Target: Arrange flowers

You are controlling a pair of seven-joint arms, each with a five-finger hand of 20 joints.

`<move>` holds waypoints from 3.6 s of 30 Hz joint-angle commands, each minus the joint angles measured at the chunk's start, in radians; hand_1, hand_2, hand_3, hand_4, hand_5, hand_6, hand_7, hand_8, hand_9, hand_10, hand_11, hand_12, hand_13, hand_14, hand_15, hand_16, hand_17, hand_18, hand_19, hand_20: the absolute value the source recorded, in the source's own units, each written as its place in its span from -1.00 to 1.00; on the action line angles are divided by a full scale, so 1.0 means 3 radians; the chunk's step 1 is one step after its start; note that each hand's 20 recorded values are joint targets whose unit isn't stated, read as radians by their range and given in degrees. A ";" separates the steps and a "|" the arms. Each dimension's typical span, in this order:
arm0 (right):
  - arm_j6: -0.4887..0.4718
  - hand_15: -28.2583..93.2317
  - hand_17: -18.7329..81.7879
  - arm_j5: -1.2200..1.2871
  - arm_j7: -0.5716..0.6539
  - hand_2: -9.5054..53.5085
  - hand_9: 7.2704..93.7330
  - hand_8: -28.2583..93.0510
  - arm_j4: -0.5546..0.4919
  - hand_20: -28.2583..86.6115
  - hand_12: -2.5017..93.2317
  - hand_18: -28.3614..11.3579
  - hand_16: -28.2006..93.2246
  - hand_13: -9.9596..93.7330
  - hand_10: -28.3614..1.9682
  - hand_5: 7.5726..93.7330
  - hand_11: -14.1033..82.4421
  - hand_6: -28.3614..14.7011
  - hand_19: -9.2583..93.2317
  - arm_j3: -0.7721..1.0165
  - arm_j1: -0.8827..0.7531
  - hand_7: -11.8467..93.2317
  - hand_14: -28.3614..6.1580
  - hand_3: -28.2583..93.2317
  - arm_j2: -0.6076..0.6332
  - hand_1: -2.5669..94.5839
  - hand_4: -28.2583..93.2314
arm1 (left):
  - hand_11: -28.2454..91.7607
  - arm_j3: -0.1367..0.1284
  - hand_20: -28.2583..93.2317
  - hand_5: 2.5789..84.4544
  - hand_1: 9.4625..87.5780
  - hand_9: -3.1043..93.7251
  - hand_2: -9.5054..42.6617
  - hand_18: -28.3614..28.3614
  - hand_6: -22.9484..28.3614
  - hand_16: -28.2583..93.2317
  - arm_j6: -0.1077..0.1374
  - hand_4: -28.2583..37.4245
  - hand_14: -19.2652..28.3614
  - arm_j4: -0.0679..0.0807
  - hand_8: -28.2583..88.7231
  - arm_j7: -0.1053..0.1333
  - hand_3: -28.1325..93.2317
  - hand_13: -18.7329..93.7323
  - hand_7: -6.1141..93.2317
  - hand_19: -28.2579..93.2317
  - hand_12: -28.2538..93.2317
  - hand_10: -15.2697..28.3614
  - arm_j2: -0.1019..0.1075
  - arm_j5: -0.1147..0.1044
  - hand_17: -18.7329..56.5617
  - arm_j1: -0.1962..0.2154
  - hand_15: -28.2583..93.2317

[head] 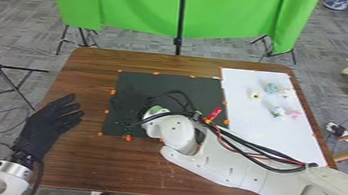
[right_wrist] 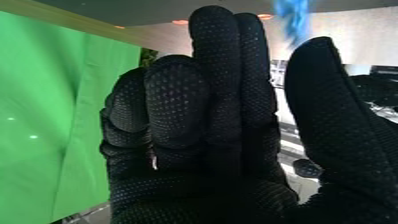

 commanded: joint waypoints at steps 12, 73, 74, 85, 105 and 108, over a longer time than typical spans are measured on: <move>0.0032 0.59 -0.02 0.0153 -0.0294 -0.76 0.67 -0.80 -0.0476 0.23 -0.51 -0.47 -0.09 0.59 0.35 0.39 -0.19 0.49 0.79 0.0781 -0.0201 -0.23 0.36 0.75 0.0288 -0.35 -1.00 | -0.12 -0.0036 -0.37 -0.28 -0.64 -0.34 -0.63 0.74 0.05 -0.52 0.0012 -0.96 0.40 -0.0023 -0.67 0.0065 0.59 -0.24 -0.48 0.29 -0.25 0.26 -0.0116 0.0001 -0.73 0.0147 0.11; -0.0060 0.48 -0.06 0.0393 0.1116 -1.00 0.18 -0.83 -0.0881 0.15 -0.56 -0.39 -0.22 0.41 0.29 -0.13 -0.11 0.31 0.74 0.2966 -0.2447 -0.16 0.39 0.82 0.2316 -0.20 -1.00 | -0.12 -0.0101 -0.37 -0.28 -0.64 -0.34 -0.62 0.74 0.04 -0.52 -0.0017 -0.97 0.40 -0.0057 -0.67 0.0070 0.59 -0.24 -0.48 0.29 -0.25 0.26 -0.0241 0.0018 -0.72 0.0263 0.11; -0.0043 0.48 -0.05 0.0387 0.1104 -1.00 0.19 -0.83 -0.0866 0.15 -0.56 -0.38 -0.22 0.42 0.30 -0.12 -0.11 0.32 0.75 0.2951 -0.2437 -0.16 0.40 0.83 0.2318 -0.19 -1.00 | -0.12 -0.0098 -0.37 -0.28 -0.64 -0.34 -0.62 0.74 0.04 -0.52 -0.0019 -0.97 0.40 -0.0052 -0.67 0.0073 0.59 -0.24 -0.48 0.29 -0.25 0.26 -0.0239 0.0019 -0.72 0.0253 0.11; 0.0351 0.42 0.04 0.0311 0.0786 -0.87 0.79 -0.66 -0.0907 0.15 -0.21 -0.37 -0.12 0.63 0.54 0.29 -0.33 0.49 0.79 0.2932 -0.2453 0.03 0.46 0.66 0.2294 0.08 -1.00 | -0.12 -0.0110 -0.37 -0.28 -0.64 -0.34 -0.62 0.74 0.04 -0.52 -0.0003 -0.97 0.40 -0.0066 -0.67 0.0081 0.59 -0.24 -0.48 0.29 -0.25 0.26 -0.0257 0.0016 -0.72 0.0280 0.11; 0.0840 0.44 0.08 0.0364 -0.0003 -0.88 0.87 -0.60 -0.0591 0.16 -0.25 -0.39 -0.08 0.69 0.52 0.50 -0.23 0.49 0.83 0.1025 -0.0226 -0.02 0.45 0.72 0.0894 0.09 -1.00 | -0.12 -0.0044 -0.37 -0.28 -0.64 -0.34 -0.62 0.74 0.04 -0.52 -0.0013 -0.97 0.40 -0.0042 -0.67 0.0041 0.59 -0.24 -0.48 0.29 -0.25 0.26 -0.0222 0.0019 -0.72 0.0198 0.11; 0.0790 0.44 0.08 0.0347 -0.0073 -0.87 0.87 -0.60 -0.0397 0.16 -0.24 -0.39 -0.08 0.69 0.52 0.49 -0.23 0.50 0.83 0.0844 -0.0027 -0.02 0.46 0.71 0.0612 0.09 -1.00 | -0.12 -0.0013 -0.37 -0.28 -0.64 -0.34 -0.62 0.74 0.04 -0.52 -0.0019 -0.97 0.40 -0.0025 -0.67 0.0034 0.59 -0.24 -0.48 0.29 -0.25 0.26 -0.0201 0.0021 -0.72 0.0152 0.11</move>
